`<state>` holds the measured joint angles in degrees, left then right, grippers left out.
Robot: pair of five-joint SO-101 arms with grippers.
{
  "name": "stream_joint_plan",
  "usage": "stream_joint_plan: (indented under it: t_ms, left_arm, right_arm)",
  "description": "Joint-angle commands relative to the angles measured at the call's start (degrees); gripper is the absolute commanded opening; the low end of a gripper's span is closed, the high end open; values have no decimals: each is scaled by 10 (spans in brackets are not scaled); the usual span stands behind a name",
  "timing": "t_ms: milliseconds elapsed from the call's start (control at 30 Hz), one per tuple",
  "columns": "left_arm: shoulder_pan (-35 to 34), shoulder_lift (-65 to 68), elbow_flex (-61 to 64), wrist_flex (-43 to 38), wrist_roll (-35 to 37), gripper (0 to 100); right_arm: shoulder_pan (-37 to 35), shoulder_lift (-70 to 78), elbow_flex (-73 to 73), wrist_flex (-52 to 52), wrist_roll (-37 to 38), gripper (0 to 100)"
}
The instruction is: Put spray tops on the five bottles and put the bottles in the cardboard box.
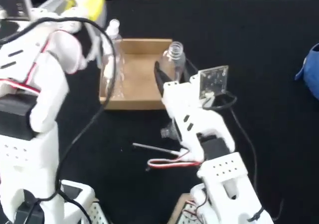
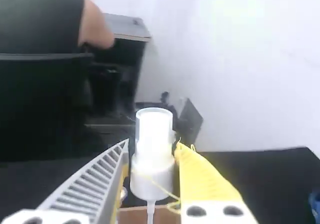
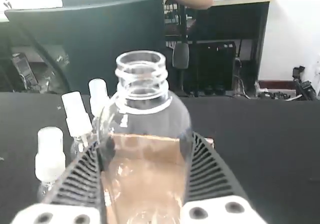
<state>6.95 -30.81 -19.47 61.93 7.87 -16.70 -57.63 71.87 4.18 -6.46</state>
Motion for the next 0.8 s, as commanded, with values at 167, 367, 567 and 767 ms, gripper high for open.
stream_joint_plan:
  t_ms: [167, 367, 567, 767]
  left_arm:
    - [118, 4, 8, -7, 3, 33]
    - [172, -3, 35, -8, 2, 34]
    - [177, -3, 33, -8, 5, 34]
    - [177, 1, 39, -52, 6, 30]
  right_arm:
    - [-17, -43, 25, -17, -5, 11]
    - [-35, -137, 78, -17, -2, 11]
    - [-35, -182, 109, -13, -2, 11]
    - [-35, -182, 96, 29, -1, 11]
